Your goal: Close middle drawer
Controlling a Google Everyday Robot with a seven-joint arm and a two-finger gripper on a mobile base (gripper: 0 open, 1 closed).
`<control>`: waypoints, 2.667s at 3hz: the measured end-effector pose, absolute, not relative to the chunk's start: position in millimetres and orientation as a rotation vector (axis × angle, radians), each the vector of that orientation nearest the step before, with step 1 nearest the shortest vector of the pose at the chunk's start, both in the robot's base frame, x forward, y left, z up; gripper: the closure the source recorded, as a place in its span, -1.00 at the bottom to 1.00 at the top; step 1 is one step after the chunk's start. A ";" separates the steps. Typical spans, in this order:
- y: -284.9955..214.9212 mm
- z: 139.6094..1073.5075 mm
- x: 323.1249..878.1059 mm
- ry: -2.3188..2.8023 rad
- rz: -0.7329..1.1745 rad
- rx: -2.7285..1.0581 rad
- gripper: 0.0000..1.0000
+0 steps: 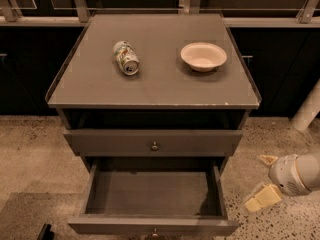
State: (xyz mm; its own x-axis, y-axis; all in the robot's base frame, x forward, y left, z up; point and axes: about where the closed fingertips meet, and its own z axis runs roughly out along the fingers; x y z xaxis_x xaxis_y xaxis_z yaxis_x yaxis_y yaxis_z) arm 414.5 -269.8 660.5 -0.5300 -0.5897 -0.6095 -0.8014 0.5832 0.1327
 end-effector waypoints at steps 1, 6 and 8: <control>-269.4 657.6 414.5 2.305 0.557 -1.106 -0.61; -278.5 556.3 363.0 2.342 0.726 -0.751 1.00; -290.8 479.0 348.3 2.367 0.900 -0.512 1.00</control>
Offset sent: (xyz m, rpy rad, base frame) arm 0.0000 0.0004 -0.0029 0.0033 0.0041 0.0004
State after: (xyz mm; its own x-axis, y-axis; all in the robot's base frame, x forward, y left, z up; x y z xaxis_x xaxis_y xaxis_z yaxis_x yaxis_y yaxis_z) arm 348.3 -290.8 479.0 -0.7756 -0.1514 -0.6128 -0.5203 0.7030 0.4849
